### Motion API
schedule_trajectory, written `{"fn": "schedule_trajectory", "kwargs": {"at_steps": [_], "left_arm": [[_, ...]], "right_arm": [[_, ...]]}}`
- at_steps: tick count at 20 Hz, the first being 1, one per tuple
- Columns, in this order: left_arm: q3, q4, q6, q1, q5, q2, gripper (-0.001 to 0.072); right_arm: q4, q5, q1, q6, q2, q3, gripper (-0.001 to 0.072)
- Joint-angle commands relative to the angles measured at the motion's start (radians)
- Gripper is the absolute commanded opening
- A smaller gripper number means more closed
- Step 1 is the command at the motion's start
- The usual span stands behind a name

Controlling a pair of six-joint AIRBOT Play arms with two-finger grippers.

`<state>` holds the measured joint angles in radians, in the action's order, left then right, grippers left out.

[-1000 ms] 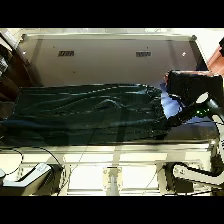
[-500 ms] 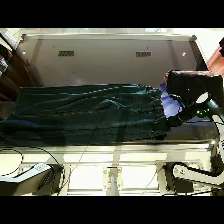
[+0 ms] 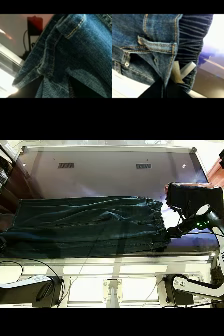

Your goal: Fold the clothes and pants, and hang the long-sleeved shirts on hangers.

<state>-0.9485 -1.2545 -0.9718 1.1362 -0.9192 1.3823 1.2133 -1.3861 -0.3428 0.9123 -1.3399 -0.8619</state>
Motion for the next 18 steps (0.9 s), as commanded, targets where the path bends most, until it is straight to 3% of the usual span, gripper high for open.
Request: {"fn": "schedule_trajectory", "kwargs": {"at_steps": [1,3,5,13,16,18], "left_arm": [[-0.003,0.006,-0.016,0.0,0.003,0.013,0.0361],[-0.003,0.006,-0.02,0.0,0.002,0.031,0.0319],[-0.003,0.007,-0.044,0.0,-0.006,0.042,0.0022],[-0.113,0.007,-0.05,0.069,0.024,-0.224,0.0026],[-0.127,0.168,-0.033,0.122,-0.011,-0.259,0.0027],[-0.122,0.193,-0.003,0.118,-0.058,-0.259,0.0027]], "right_arm": [[-0.006,0.011,0.0,0.005,0.001,-0.001,0.003],[-0.01,0.011,0.0,0.005,0.001,-0.001,0.003],[-0.023,0.01,0.0,0.015,0.001,-0.001,0.003],[-0.032,-0.193,-0.043,-0.009,0.077,-0.163,0.0029],[-0.017,-0.212,-0.172,-0.008,0.151,-0.161,0.0028],[-0.018,-0.237,-0.278,-0.012,0.181,-0.153,0.0028]]}}
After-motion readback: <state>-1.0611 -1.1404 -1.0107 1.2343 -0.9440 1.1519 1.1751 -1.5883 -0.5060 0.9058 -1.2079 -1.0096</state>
